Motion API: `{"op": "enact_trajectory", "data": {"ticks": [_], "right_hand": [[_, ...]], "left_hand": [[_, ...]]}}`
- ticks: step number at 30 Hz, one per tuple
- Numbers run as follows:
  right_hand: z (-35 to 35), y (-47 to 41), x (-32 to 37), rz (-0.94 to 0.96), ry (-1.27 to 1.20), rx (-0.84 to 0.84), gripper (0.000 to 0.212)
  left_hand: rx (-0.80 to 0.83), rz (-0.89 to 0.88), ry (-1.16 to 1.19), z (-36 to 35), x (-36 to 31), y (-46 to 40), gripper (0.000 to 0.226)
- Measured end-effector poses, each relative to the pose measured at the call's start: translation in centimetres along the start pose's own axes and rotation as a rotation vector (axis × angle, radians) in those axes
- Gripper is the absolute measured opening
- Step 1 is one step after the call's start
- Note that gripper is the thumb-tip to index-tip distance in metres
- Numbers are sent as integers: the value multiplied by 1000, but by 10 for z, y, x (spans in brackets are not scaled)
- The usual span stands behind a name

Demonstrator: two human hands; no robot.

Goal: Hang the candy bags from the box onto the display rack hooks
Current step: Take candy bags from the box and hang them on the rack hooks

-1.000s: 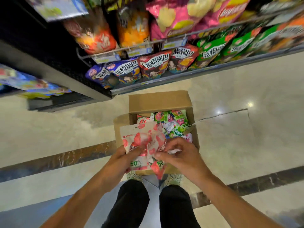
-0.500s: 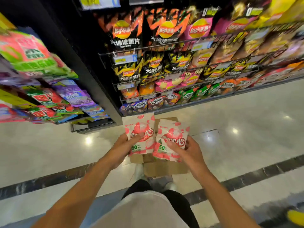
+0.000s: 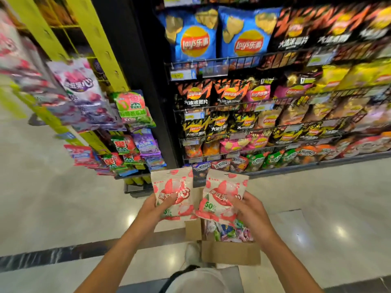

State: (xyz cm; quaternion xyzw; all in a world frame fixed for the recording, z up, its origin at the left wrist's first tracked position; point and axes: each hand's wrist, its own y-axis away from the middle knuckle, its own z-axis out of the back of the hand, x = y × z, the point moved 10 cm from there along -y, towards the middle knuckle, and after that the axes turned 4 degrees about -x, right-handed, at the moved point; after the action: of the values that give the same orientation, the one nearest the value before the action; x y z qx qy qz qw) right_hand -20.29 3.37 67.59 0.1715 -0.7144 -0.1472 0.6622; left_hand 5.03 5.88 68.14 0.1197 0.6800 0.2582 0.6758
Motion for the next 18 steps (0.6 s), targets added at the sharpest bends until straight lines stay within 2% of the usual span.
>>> {"op": "enact_trajectory", "data": {"ticks": [7, 14, 18], "right_hand": [[-67, 32, 48, 148, 38, 72, 32], [-178, 55, 112, 371, 202, 96, 25], [-264, 75, 144, 474, 223, 136, 23]], "left_hand": [[-151, -146, 19, 88, -37, 56, 45], [-234, -352, 80, 206, -89, 89, 31], [-299, -454, 78, 292, -119, 105, 31]]}}
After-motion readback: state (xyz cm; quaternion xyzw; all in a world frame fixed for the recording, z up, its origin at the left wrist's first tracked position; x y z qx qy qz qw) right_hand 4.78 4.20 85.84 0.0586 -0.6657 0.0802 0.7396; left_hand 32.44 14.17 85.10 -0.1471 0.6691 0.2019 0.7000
